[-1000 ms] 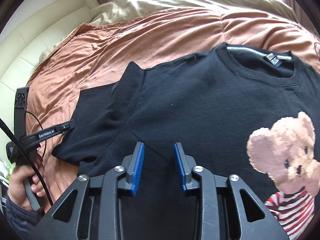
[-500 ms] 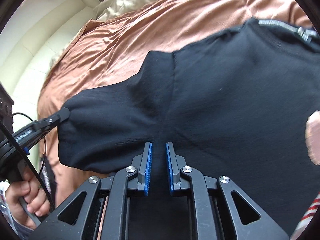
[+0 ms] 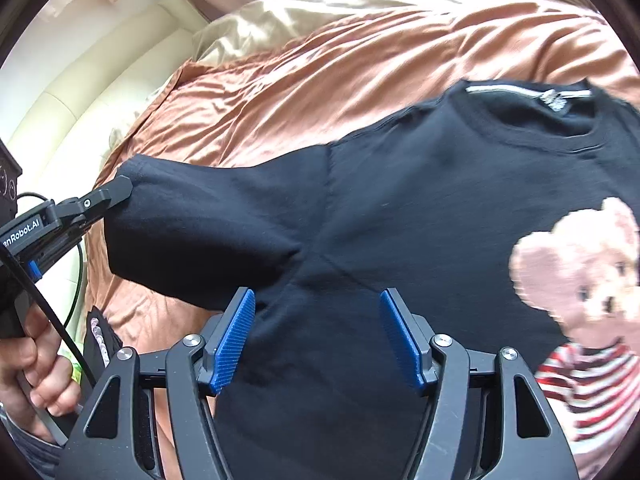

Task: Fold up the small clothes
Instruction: 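Lift the side edge and fold it over toward the collar, then release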

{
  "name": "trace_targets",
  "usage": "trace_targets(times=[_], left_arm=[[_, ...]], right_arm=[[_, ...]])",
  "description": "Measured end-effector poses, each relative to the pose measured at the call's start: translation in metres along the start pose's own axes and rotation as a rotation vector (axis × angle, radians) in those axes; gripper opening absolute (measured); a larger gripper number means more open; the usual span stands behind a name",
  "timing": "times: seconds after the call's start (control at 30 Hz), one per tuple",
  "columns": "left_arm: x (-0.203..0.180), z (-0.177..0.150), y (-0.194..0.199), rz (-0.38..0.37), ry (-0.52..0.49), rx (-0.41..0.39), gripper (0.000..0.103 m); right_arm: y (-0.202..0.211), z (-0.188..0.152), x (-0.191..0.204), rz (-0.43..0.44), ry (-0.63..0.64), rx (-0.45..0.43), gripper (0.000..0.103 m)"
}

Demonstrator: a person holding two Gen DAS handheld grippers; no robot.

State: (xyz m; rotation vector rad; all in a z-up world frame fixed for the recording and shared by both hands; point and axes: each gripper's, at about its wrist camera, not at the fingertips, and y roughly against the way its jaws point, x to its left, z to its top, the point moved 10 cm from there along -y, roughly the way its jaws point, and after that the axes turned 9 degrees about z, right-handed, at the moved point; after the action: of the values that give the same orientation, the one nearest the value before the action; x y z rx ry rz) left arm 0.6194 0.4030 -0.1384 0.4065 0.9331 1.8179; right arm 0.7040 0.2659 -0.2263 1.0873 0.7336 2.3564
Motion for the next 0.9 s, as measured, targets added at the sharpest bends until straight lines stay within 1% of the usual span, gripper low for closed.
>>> trace_targets(times=[0.1,0.27,0.33,0.4,0.5,0.77,0.83,0.87,0.9], left_arm=[[-0.022,0.000,0.006,-0.019,-0.021,-0.002,0.006],[-0.058,-0.005,0.011,-0.037,-0.067,0.006,0.006],[-0.071,-0.007,0.011,-0.043,-0.081,0.011,0.006],[-0.084,-0.010,0.009,-0.049,-0.096,0.017,0.006],[-0.104,-0.016,0.005,-0.061,-0.121,0.031,0.006],[-0.150,-0.043,-0.021,-0.084,-0.176,0.114,0.006],[-0.158,-0.051,-0.026,-0.098,-0.187,0.150,0.008],[-0.162,-0.054,-0.028,-0.106,-0.191,0.168,0.013],[-0.164,-0.056,-0.029,-0.121,-0.191,0.180,0.015]], right_arm=[[0.014,-0.001,-0.013,-0.021,-0.011,-0.010,0.063],[0.044,-0.001,-0.030,-0.023,-0.046,-0.036,0.063],[0.060,-0.003,-0.037,-0.027,-0.057,-0.048,0.063],[0.068,-0.005,-0.044,-0.034,-0.069,-0.059,0.063],[0.089,-0.011,-0.046,-0.023,-0.098,-0.069,0.063],[0.115,-0.019,-0.073,-0.032,-0.154,-0.092,0.063],[0.118,-0.021,-0.078,-0.042,-0.169,-0.093,0.063],[0.119,-0.022,-0.078,-0.041,-0.175,-0.094,0.063],[0.118,-0.022,-0.077,-0.037,-0.178,-0.093,0.063]])
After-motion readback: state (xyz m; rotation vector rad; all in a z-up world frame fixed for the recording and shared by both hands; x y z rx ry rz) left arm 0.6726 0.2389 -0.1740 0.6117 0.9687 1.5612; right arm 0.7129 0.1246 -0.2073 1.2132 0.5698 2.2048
